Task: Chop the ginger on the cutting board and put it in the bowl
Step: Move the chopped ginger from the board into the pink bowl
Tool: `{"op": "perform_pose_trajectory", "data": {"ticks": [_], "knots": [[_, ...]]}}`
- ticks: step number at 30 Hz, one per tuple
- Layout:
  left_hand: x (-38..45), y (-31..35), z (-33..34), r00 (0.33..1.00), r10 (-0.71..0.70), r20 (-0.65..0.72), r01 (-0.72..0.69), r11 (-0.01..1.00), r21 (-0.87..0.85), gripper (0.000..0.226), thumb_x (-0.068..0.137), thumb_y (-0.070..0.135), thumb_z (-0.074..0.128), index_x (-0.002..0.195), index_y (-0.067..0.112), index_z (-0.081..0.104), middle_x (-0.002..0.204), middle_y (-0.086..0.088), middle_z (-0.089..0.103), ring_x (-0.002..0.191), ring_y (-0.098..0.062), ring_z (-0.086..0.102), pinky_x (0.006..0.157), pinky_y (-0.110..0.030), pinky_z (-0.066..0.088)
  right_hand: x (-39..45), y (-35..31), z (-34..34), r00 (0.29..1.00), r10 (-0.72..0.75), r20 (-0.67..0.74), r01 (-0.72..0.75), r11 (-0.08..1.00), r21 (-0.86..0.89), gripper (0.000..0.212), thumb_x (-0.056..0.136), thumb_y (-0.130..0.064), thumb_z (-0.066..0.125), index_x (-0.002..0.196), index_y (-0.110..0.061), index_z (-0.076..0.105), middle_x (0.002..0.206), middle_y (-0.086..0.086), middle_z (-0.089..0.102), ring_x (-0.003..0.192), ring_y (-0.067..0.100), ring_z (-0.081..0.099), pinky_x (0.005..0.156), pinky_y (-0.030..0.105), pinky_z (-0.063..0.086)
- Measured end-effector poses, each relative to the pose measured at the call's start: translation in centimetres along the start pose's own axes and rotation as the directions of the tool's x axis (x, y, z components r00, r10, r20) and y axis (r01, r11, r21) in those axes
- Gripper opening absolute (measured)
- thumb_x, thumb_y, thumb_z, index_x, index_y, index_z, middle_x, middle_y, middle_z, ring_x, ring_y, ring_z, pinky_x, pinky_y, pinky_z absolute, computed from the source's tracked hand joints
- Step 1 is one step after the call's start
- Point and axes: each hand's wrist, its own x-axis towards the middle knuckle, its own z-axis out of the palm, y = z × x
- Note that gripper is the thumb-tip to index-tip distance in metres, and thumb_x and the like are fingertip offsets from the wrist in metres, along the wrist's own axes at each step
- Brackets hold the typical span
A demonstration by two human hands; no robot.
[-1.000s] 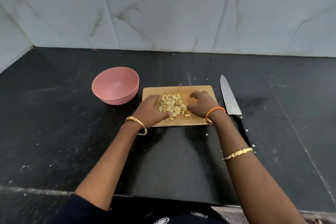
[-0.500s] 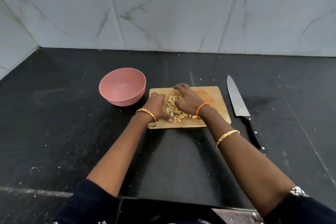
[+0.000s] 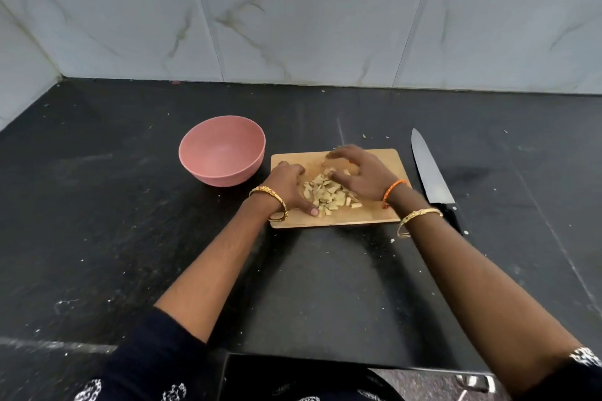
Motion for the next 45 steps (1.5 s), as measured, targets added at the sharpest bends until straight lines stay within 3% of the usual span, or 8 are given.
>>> {"op": "perform_pose_trajectory", "data": {"ticks": [4, 8, 13, 17, 21, 33, 41, 45], "knots": [[0.9, 1.2, -0.8, 0.994, 0.001, 0.107, -0.013, 0.994, 0.106, 0.096, 0.056, 0.03, 0.088, 0.136, 0.01, 0.039, 0.129, -0.012, 0.046, 0.116, -0.027, 0.048, 0.096, -0.033, 0.041, -0.3, 1.0, -2.9, 0.923, 0.315, 0.22, -0.263, 0.935, -0.238, 0.081, 0.073, -0.042, 0.076, 0.141, -0.02, 0.037, 0.139, 0.008, 0.04, 0.122, 0.028, 0.048, 0.105, 0.04, 0.04], [1.5, 2.5, -1.3, 0.983, -0.007, 0.183, -0.021, 0.989, 0.149, 0.092, 0.059, 0.027, 0.087, 0.136, 0.012, 0.039, 0.131, -0.009, 0.05, 0.119, -0.026, 0.047, 0.095, -0.033, 0.041, -0.5, 0.2, -1.8, 0.862, 0.389, 0.326, -0.238, 0.877, -0.418, 0.102, 0.065, -0.037, 0.083, 0.146, -0.025, 0.023, 0.145, 0.008, 0.024, 0.126, 0.035, 0.043, 0.105, 0.044, 0.04], [2.5, 4.0, -0.9, 0.977, -0.054, 0.207, 0.024, 0.989, 0.146, 0.08, 0.055, 0.018, 0.088, 0.123, 0.015, 0.046, 0.12, -0.005, 0.055, 0.105, -0.027, 0.054, 0.086, -0.045, 0.053, 0.6, -1.8, -0.6, 0.901, 0.301, 0.313, -0.149, 0.891, -0.428, 0.087, 0.07, -0.023, 0.081, 0.141, -0.02, 0.032, 0.136, 0.012, 0.038, 0.112, 0.028, 0.053, 0.09, 0.033, 0.047], [3.3, 4.8, -0.5, 0.987, -0.045, 0.154, 0.018, 0.985, 0.171, 0.061, 0.061, 0.015, 0.083, 0.115, 0.011, 0.054, 0.11, -0.007, 0.061, 0.094, -0.024, 0.058, 0.079, -0.034, 0.054, 0.7, -2.2, -0.5, 0.933, 0.247, 0.262, -0.165, 0.94, -0.298, 0.068, 0.074, -0.015, 0.078, 0.132, -0.017, 0.042, 0.129, 0.01, 0.053, 0.088, 0.02, 0.059, 0.059, 0.016, 0.042], [3.7, 5.1, -0.8, 0.994, -0.04, 0.101, 0.028, 0.993, 0.118, 0.055, 0.066, 0.015, 0.081, 0.116, 0.008, 0.059, 0.108, -0.008, 0.064, 0.089, -0.022, 0.059, 0.071, -0.028, 0.049, 0.9, -1.8, -1.3, 0.942, 0.269, 0.203, -0.221, 0.948, -0.231, 0.063, 0.074, -0.013, 0.078, 0.129, -0.017, 0.048, 0.126, 0.009, 0.058, 0.108, 0.026, 0.056, 0.082, 0.028, 0.045], [3.4, 5.9, -5.2, 0.999, 0.019, 0.04, -0.019, 1.0, -0.002, 0.037, 0.068, 0.021, 0.081, 0.1, 0.008, 0.068, 0.096, -0.007, 0.069, 0.085, -0.021, 0.064, 0.064, -0.027, 0.047, 2.6, -4.2, -5.3, 0.929, 0.291, 0.228, -0.291, 0.956, -0.038, 0.053, 0.074, -0.005, 0.075, 0.121, -0.018, 0.054, 0.113, 0.008, 0.062, 0.094, 0.02, 0.061, 0.082, 0.032, 0.052], [-0.8, 1.3, -15.4, 0.984, -0.048, -0.169, 0.045, 0.999, -0.022, 0.038, 0.063, 0.021, 0.083, 0.097, 0.009, 0.069, 0.093, -0.008, 0.069, 0.086, -0.023, 0.063, 0.069, -0.03, 0.047, 7.6, -14.9, -5.8, 0.964, 0.075, 0.255, -0.077, 0.997, -0.002, 0.055, 0.074, -0.002, 0.075, 0.122, -0.014, 0.053, 0.105, 0.006, 0.06, 0.068, 0.005, 0.057, 0.047, 0.011, 0.048], [-1.5, -2.9, -17.3, 0.973, -0.219, -0.067, 0.224, 0.971, 0.088, 0.04, 0.063, 0.026, 0.084, 0.097, 0.013, 0.07, 0.09, -0.004, 0.07, 0.078, -0.018, 0.062, 0.068, -0.026, 0.05, 10.6, -17.9, -1.2, 0.916, 0.068, 0.395, -0.03, 0.994, -0.103, 0.055, 0.077, -0.002, 0.072, 0.128, -0.006, 0.052, 0.085, 0.0, 0.06, 0.062, 0.007, 0.057, 0.042, 0.011, 0.047]]}}
